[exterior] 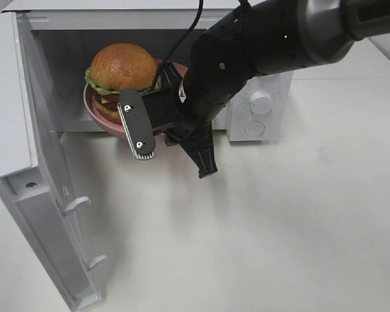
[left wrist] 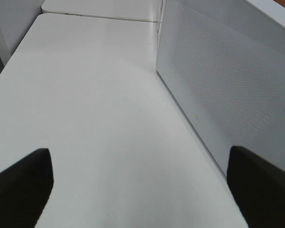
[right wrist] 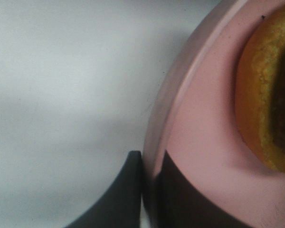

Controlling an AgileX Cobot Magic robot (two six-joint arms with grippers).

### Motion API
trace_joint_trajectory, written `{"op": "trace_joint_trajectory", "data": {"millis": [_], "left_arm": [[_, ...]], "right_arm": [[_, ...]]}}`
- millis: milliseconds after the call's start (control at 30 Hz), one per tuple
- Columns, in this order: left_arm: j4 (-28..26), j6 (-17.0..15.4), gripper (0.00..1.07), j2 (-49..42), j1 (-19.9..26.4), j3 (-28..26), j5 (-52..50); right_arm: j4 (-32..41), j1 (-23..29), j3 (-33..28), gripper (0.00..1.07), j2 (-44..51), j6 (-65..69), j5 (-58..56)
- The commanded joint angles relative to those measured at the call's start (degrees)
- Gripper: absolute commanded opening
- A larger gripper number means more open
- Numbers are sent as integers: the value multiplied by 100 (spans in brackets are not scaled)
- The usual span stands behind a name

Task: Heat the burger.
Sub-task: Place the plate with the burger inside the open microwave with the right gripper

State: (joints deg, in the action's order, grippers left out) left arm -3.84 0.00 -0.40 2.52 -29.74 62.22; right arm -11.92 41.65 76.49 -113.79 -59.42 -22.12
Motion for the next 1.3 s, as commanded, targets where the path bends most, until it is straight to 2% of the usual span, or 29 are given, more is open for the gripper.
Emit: {"op": "trace_joint_trajectory", "data": {"millis": [33,133,500,1300], "left_arm": [[-46,0,91,-92,17,11,-80],[-46,0,91,-92,17,11,-80],[-46,0,91,-92,17,11,-80],[-46,0,91,-92,17,11,-80]], "right_arm": [[-149,-23,344,0,-86,189,97],[-189,-23,395,0,-126,189,92],[-424,-23,1306,0,-653,258,-327],[-533,-23,2349,0,-1398,539,-458]]}}
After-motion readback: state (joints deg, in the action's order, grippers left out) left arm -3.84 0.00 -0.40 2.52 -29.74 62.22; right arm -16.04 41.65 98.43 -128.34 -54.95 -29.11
